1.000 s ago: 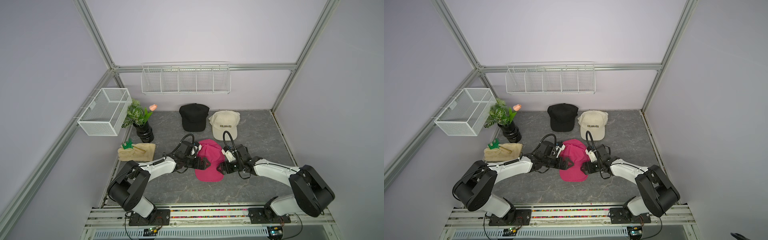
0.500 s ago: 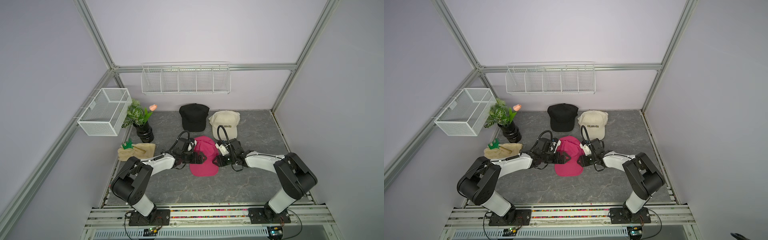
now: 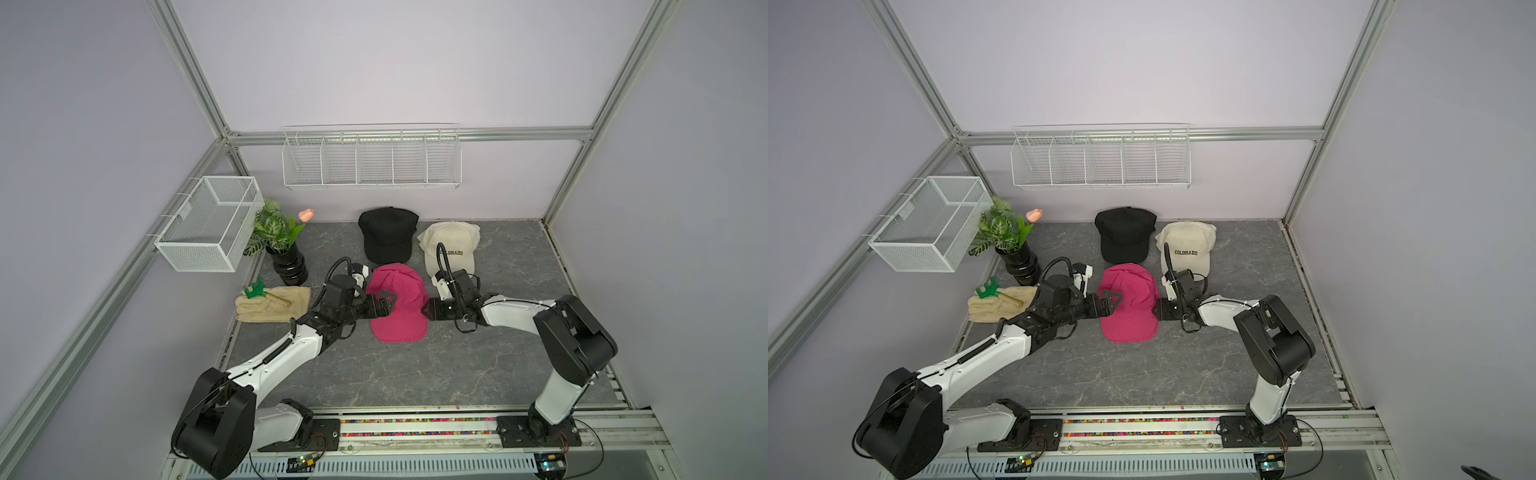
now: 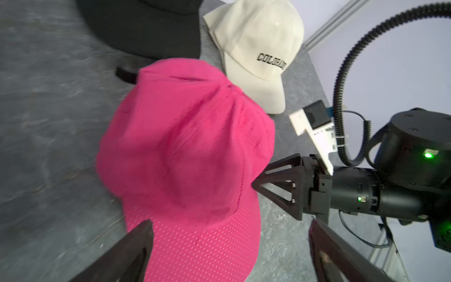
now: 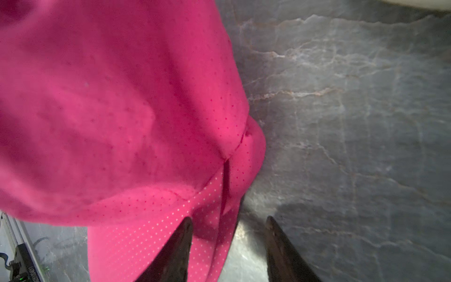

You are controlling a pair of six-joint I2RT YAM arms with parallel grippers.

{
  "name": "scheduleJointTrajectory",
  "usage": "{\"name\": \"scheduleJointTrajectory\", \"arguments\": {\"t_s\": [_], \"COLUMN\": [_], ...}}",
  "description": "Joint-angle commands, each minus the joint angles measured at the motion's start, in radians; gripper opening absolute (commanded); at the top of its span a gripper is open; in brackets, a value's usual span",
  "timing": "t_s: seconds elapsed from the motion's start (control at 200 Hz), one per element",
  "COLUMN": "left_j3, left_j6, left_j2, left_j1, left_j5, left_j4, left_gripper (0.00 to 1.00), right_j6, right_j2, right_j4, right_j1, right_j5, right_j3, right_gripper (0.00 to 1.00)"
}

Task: Stack the baseball caps by color
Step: Move the baseball cap to the center of the board.

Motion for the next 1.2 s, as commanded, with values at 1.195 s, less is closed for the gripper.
{"name": "scheduleJointTrajectory", "arguments": {"t_s": [1.195], "left_j3": [0.232], "left_j6": [0.095], "left_j2": [0.506], "left_j1": [0.001], "left_j5": [-0.002], "left_j4": [0.012], "left_gripper": [1.00], "right_j6": [0.113], "right_j2": [0.181], "right_j4": [0.158], "right_j1": [-0.043], "right_j5": [-0.079], "right_j3": [0.150], "right_gripper": [0.61]}}
